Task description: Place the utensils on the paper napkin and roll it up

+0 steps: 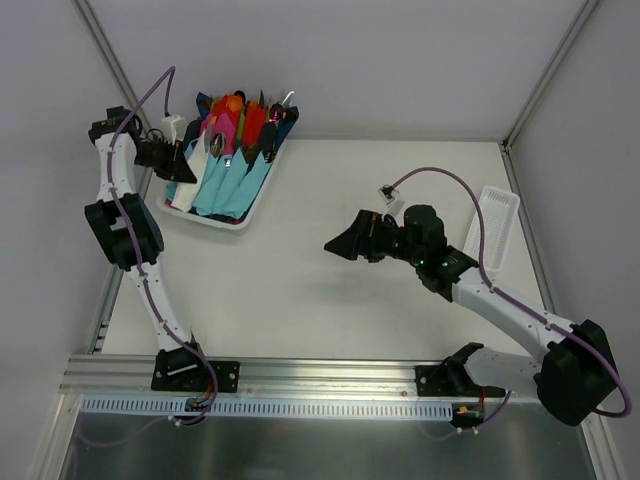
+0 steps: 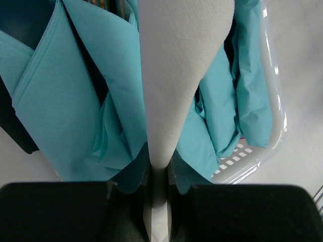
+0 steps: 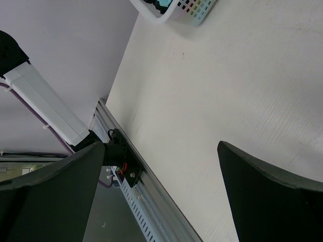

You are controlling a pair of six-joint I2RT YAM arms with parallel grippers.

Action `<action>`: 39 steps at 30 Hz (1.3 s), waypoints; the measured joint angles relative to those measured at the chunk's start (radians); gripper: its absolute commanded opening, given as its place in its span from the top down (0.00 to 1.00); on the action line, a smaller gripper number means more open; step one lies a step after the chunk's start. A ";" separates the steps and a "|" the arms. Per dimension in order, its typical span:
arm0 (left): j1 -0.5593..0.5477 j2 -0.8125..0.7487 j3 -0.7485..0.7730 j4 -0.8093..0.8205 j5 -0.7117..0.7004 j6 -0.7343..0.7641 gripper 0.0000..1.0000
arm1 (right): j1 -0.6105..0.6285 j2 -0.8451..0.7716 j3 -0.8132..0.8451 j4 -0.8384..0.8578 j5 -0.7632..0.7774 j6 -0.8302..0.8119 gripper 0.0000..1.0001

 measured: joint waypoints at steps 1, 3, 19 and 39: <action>0.000 0.014 0.004 0.000 0.002 0.000 1.00 | -0.002 0.002 0.000 0.000 -0.001 0.000 0.01; -0.002 0.045 0.018 0.000 0.009 0.000 1.00 | -0.003 0.005 0.000 0.000 -0.002 0.000 0.01; -0.009 0.166 0.137 -0.005 -0.006 -0.064 0.73 | -0.009 0.049 0.000 0.000 -0.024 0.000 0.01; -0.030 -0.019 0.019 0.174 -0.187 -0.126 0.23 | -0.010 -0.087 -0.029 -0.014 -0.022 -0.003 0.01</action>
